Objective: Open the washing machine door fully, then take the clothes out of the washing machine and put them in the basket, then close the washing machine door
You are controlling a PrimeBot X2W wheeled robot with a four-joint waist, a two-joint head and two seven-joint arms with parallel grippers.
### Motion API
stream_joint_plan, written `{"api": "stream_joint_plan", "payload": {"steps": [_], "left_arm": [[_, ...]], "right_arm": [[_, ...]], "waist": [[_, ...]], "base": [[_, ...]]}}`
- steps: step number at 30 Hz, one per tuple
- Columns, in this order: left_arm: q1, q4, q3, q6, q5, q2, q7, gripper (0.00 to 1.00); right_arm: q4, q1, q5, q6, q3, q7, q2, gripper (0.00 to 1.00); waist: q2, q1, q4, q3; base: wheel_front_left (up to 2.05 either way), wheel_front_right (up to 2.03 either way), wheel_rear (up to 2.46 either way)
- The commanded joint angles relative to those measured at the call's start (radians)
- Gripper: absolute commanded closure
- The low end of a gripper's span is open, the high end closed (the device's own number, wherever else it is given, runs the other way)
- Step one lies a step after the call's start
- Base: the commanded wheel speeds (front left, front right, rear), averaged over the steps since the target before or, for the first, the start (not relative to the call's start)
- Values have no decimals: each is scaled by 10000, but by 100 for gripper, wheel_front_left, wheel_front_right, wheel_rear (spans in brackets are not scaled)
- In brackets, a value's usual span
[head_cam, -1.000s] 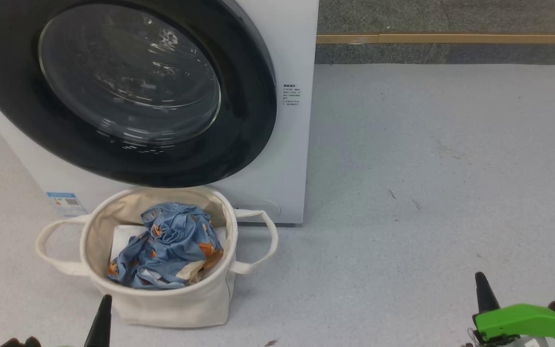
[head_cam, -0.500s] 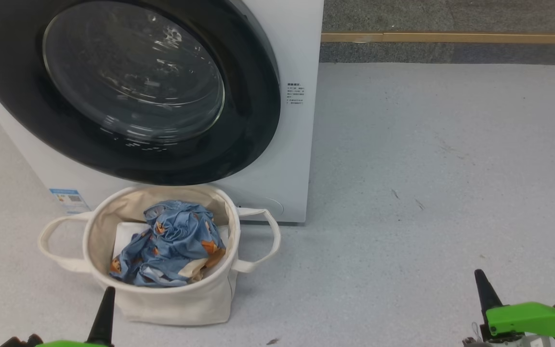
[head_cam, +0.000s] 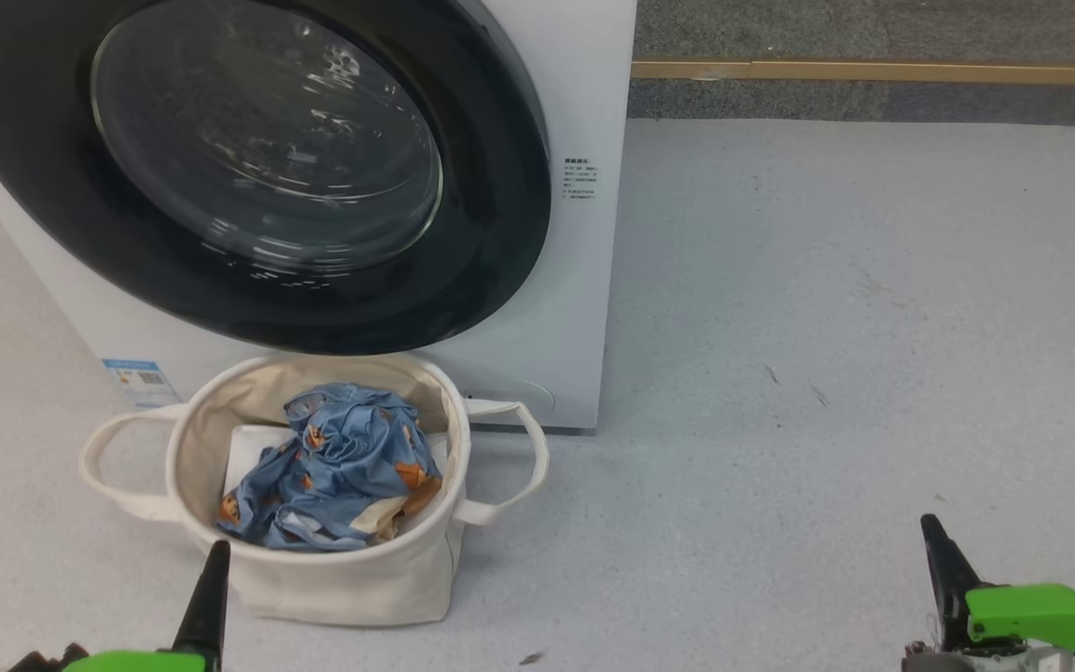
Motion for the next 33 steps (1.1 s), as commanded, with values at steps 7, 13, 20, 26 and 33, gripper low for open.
{"api": "stream_joint_plan", "payload": {"steps": [7, 13, 20, 26, 33], "left_arm": [[-570, -499, 583, 14, -710, -191, 266, 100], [-610, -599, 746, 15, -1185, -378, 439, 100], [-639, -671, 863, 15, -1527, -513, 562, 100], [-639, -671, 862, 15, -1527, -513, 562, 100], [-639, -671, 861, 15, -1528, -513, 561, 100]], "right_arm": [[-528, -499, 994, 1, 60, 300, -44, 100], [-632, -502, 1669, 0, -8, 477, -38, 100], [-706, -505, 2154, 0, -57, 604, -33, 100], [-706, -505, 2154, 0, -56, 604, -33, 100], [-706, -505, 2155, 0, -56, 604, -33, 100]], "waist": [[0, 0, 53, 24], [0, 0, 95, 43], [0, 0, 126, 57], [0, 0, 126, 57], [0, 0, 126, 57]], "base": [[0, 0, 0], [0, 0, 0], [0, 0, 0], [0, 0, 0], [0, 0, 0]]}}
